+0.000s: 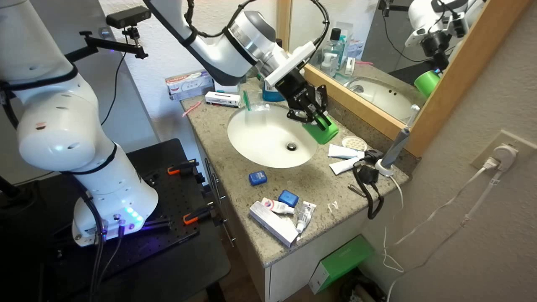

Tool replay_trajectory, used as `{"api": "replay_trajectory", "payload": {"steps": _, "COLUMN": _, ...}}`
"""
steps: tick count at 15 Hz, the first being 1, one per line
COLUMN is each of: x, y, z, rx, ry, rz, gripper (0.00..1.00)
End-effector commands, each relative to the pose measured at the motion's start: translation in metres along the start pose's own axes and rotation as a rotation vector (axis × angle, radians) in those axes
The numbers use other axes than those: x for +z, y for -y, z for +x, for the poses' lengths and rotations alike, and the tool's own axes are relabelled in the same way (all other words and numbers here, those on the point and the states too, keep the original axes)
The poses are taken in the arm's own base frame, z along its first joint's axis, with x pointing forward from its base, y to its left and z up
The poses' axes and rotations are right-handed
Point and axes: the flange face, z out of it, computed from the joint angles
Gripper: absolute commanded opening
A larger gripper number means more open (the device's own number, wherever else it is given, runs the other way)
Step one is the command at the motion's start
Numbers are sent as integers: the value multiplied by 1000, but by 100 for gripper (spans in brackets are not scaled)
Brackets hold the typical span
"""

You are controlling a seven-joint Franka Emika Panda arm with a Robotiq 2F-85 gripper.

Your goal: Pour the contents of the green mug cup into the sink

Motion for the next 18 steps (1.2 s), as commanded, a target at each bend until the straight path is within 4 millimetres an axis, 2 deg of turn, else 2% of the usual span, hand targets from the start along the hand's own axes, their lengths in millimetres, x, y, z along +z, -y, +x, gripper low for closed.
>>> {"api": "replay_trajectory", "payload": {"steps": 1, "x": 12, "y": -9, "z": -11, "rx": 25, "ry": -92, "rz": 51, "gripper": 8}}
{"api": "replay_trajectory", "payload": {"steps": 7, "x": 35, "y": -8, "z": -22, "rx": 41, "ry": -255, "rz": 146, "gripper": 8}}
{"api": "replay_trajectory", "payload": {"steps": 12, "x": 61, "y": -7, "z": -39, "rx": 62, "ry": -389, "rz": 238, "gripper": 8}}
{"api": "replay_trajectory", "payload": {"steps": 18, "x": 87, "y": -10, "z": -54, "rx": 90, "ry": -470, "rz": 362, "gripper": 8}}
